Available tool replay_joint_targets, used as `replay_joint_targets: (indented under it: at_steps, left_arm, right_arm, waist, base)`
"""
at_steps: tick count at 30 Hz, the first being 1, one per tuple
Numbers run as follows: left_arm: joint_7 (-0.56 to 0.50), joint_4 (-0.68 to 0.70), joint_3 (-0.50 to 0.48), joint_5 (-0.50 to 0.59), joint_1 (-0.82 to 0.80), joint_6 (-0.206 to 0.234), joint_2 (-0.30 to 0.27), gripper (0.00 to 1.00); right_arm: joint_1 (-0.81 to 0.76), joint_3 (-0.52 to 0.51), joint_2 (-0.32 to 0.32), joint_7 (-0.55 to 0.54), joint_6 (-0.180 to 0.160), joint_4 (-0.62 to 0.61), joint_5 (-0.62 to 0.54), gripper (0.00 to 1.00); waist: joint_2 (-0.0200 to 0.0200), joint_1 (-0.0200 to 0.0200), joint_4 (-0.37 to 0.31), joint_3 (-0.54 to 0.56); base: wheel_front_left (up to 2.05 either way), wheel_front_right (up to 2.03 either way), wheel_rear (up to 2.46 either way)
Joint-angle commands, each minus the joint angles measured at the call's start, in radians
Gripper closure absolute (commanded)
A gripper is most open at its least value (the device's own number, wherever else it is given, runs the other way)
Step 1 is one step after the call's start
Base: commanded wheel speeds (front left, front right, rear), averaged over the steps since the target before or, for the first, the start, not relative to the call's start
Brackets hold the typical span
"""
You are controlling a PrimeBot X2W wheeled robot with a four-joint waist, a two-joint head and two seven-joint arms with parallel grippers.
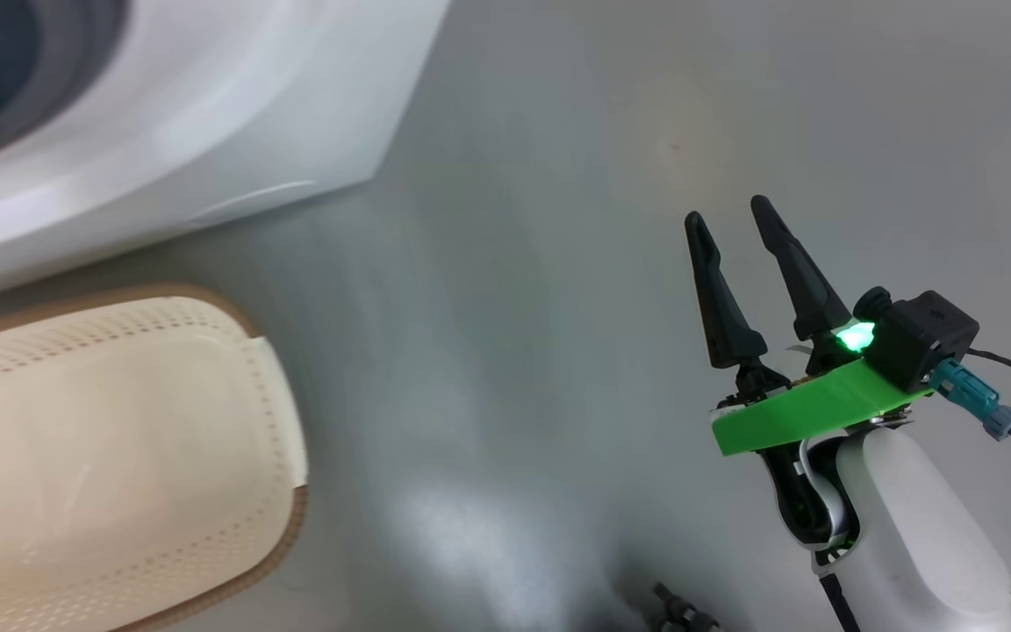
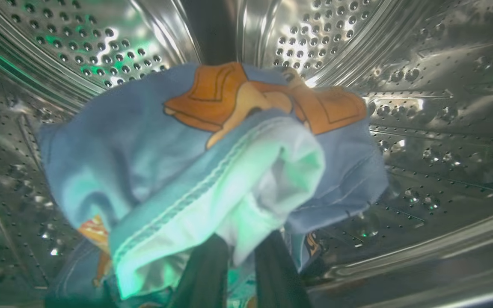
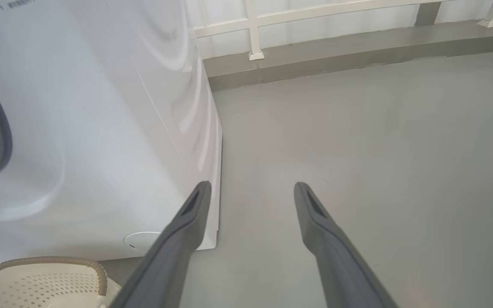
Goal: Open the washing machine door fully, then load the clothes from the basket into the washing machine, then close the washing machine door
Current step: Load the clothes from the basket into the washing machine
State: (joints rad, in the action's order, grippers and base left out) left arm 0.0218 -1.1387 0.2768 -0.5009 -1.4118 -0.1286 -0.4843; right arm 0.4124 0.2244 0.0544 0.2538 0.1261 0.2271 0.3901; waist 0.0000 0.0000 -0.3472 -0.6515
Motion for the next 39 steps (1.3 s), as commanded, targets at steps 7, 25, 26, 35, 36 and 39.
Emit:
replay_joint_targets:
  at_steps: [7,25,26,35,36,39]
  left_arm:
    - [-0.108,-0.048,-0.004,-0.052,-0.067,-0.002,-0.052,0.00]
    - [0.110,-0.022,0.067,-0.175,0.233,-0.002,0.067,0.00]
    - [0.126,-0.018,0.068,-0.185,0.251,-0.002,0.076,0.00]
    - [0.226,0.048,0.115,-0.211,0.393,-0.002,0.111,0.00]
    - [0.230,0.057,0.116,-0.211,0.411,-0.002,0.114,0.00]
    - [0.238,0.089,0.113,-0.211,0.467,-0.002,0.121,0.00]
  right_arm:
    - [-0.002,0.017,-0.004,0.008,0.005,-0.025,0.024,0.00]
    - [0.010,0.025,0.004,0.008,0.005,0.032,-0.008,0.00]
    - [0.009,0.026,0.008,0.008,0.005,0.035,-0.007,0.00]
    - [-0.013,0.025,0.042,0.008,0.005,0.058,0.005,0.00]
    - [-0.016,0.025,0.045,0.008,0.005,0.061,0.007,0.00]
    - [-0.027,0.025,0.056,0.008,0.005,0.068,0.012,0.00]
  waist:
    - [0.0000,0.0000,-0.041,-0.025]
    - [0.0000,0.0000,0.050,0.175]
    - [0.0000,0.0000,0.055,0.188]
    - [0.0000,0.0000,0.106,0.297]
    - [0.0000,0.0000,0.111,0.310]
    - [0.0000,0.0000,0.125,0.352]
  base:
    - [0.00,0.00,0.00]
    - [0.00,0.00,0.00]
    - [0.00,0.00,0.00]
    - [0.00,0.00,0.00]
    - [0.00,0.00,0.00]
    - [0.00,0.00,0.00]
